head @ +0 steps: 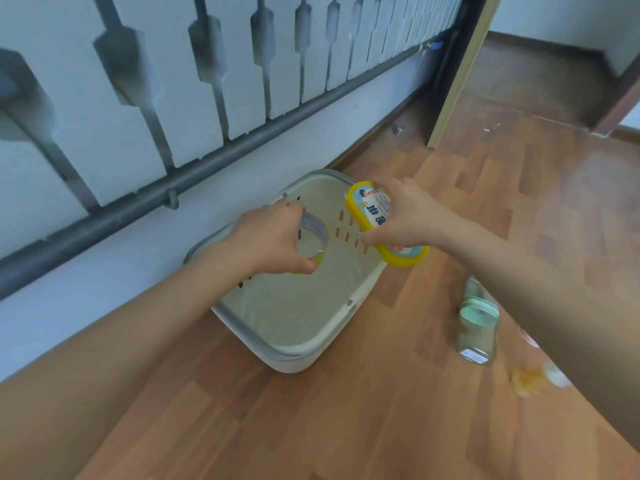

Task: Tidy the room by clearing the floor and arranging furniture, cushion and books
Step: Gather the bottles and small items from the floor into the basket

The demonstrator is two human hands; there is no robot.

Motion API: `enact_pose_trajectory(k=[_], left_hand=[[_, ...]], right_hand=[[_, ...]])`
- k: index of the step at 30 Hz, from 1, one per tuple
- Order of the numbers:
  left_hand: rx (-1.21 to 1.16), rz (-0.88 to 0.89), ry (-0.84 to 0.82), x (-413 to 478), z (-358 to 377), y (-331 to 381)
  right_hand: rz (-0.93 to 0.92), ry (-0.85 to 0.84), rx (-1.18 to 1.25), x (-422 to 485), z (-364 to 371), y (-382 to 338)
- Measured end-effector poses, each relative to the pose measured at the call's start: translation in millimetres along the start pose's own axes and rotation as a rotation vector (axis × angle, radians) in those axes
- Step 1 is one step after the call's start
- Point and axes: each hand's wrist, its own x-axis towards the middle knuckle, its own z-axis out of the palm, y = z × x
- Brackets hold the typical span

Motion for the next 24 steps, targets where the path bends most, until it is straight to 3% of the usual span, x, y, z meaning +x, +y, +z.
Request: enact_pose_trajectory(k=[7,13,24], left_hand=[[-0.045,-0.089,-0.069,20,30,-20],[-0.049,-0.104,-0.151,50,63,-23],[0.026,-0.108,-0.444,91,131,-29]], right_hand=[[0.01,-0.052,0.063,39,39,-23],[0.059,-0.117,-0.022,76,75,-26],[0.206,-0.289,-0.08,112,157,-9]])
